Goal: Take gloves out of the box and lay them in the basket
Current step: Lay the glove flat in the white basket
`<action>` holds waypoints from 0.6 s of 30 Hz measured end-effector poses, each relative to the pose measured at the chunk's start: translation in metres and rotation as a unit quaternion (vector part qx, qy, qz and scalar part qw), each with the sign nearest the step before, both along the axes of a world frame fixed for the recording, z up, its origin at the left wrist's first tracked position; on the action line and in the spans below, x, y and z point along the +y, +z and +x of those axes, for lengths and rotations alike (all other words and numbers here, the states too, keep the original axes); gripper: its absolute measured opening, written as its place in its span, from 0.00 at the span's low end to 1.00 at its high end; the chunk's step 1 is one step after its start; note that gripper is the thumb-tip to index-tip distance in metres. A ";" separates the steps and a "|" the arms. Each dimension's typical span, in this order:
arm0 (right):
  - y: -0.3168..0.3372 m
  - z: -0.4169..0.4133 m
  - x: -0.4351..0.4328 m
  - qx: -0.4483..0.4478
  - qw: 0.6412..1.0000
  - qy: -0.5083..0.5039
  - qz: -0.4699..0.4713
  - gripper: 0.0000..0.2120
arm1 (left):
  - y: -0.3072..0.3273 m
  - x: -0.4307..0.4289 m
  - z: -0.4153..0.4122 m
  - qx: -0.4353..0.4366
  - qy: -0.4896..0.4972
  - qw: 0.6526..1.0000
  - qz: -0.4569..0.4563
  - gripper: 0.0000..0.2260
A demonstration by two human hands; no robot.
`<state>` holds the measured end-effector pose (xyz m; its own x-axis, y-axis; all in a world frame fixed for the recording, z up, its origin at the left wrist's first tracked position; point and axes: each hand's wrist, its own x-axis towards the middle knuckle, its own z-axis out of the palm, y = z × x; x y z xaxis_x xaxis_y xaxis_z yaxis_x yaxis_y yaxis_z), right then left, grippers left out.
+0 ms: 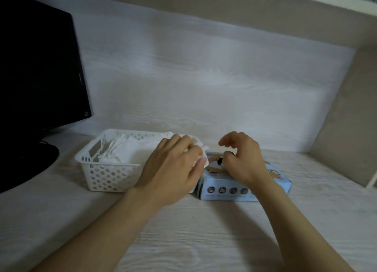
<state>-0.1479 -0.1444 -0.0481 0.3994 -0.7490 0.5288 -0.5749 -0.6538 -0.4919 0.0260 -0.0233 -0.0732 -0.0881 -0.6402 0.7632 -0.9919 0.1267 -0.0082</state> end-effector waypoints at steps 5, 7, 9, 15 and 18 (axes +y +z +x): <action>-0.008 -0.022 -0.001 0.048 0.995 -0.064 0.054 0.22 | -0.007 -0.010 -0.020 -0.097 -0.011 0.994 0.049 0.15; -0.011 -0.022 -0.002 0.065 0.993 -0.077 0.069 0.23 | -0.009 -0.013 -0.024 -0.139 0.006 0.987 0.076 0.15; -0.012 -0.022 -0.003 0.074 0.991 -0.077 0.076 0.22 | -0.009 -0.013 -0.026 -0.154 0.024 0.984 0.085 0.15; -0.020 -0.024 -0.013 0.040 0.995 -0.033 0.090 0.10 | -0.014 -0.017 -0.030 -0.156 0.041 0.984 0.078 0.21; -0.025 -0.020 -0.022 0.003 0.999 -0.033 0.028 0.05 | -0.014 -0.016 -0.030 -0.163 0.040 0.983 0.079 0.20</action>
